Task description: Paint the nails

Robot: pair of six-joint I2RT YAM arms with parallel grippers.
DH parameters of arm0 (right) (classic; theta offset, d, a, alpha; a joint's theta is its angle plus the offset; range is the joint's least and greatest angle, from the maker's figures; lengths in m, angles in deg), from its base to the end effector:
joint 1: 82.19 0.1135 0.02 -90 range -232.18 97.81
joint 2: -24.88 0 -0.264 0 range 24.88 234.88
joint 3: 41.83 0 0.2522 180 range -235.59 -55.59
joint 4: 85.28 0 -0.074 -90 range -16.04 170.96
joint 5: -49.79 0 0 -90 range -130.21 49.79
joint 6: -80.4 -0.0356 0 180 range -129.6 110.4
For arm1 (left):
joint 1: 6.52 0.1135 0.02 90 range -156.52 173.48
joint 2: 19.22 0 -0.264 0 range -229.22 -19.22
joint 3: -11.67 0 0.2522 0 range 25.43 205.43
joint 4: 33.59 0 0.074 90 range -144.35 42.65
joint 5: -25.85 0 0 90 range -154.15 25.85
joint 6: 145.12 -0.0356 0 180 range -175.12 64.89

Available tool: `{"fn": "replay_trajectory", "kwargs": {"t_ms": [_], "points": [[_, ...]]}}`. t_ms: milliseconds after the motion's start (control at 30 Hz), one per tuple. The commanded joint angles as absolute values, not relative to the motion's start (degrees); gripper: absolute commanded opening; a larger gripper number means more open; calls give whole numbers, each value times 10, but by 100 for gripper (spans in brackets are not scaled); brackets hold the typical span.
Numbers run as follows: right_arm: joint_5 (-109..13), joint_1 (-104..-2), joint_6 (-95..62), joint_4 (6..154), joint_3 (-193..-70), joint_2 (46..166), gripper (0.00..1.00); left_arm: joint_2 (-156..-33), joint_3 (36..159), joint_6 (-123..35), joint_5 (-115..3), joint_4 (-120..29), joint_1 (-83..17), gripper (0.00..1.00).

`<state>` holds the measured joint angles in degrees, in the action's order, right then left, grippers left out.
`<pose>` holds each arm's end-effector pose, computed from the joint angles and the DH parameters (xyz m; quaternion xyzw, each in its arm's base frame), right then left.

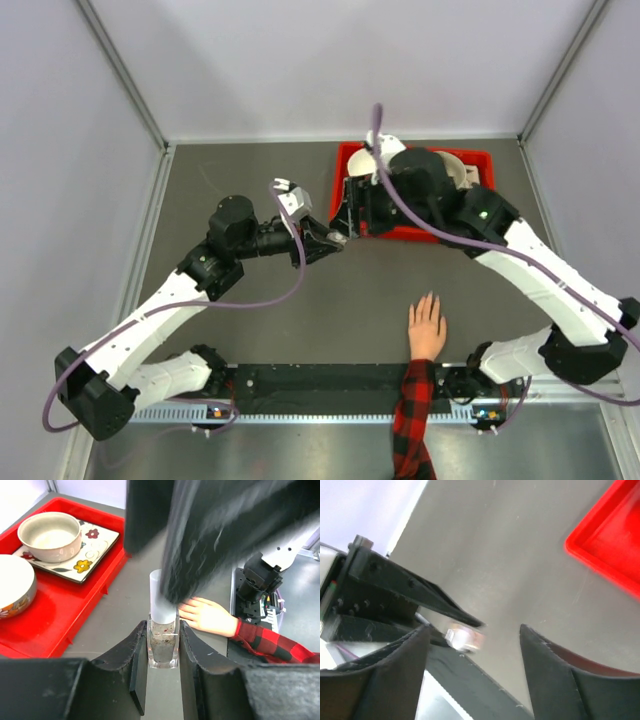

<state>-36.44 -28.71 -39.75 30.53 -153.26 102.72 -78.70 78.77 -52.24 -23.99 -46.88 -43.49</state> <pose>0.1618 0.2146 0.4554 -0.1596 0.8535 0.3089 0.3881 0.1752 -0.1606 0.3644 0.4244 0.5980 -0.4541 0.5060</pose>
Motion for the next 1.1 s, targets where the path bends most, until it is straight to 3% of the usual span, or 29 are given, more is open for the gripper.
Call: {"fn": "replay_trajectory", "kwargs": {"t_ms": [0, 100, 200, 267, 467, 667, 900, 1000, 1033, 1067], "points": [[-586, -380, -249, 346, -1527, 962, 73, -774, 805, -527, -204, -428, -437, 0], [-690, -393, -147, 307, -1541, 972, 64, -789, 814, -511, -157, -422, -436, 0], [-740, -393, -77, 277, -1549, 989, 45, -794, 819, -501, -128, -418, -436, 0], [-754, -393, -51, 281, -1543, 993, 41, -796, 822, -498, -108, -420, -436, 0], [-822, -393, -1, 223, -1579, 1038, 49, -802, 830, -489, -75, -422, -437, 0], [-833, -394, 2, 229, -1579, 1048, 41, -809, 830, -484, -67, -419, -437, 0], [-824, -394, -7, 246, -1575, 1041, 40, -814, 831, -489, -70, -423, -436, 0], [-843, -393, -15, 244, -1573, 1046, 21, -814, 832, -490, -74, -425, -436, 0], [-843, -394, -18, 244, -1572, 1047, 5, -814, 833, -491, -76, -426, -436, 0], [-830, -392, -22, 246, -1570, 1049, 0, -815, 833, -491, -79, -425, -436, 0]]}}
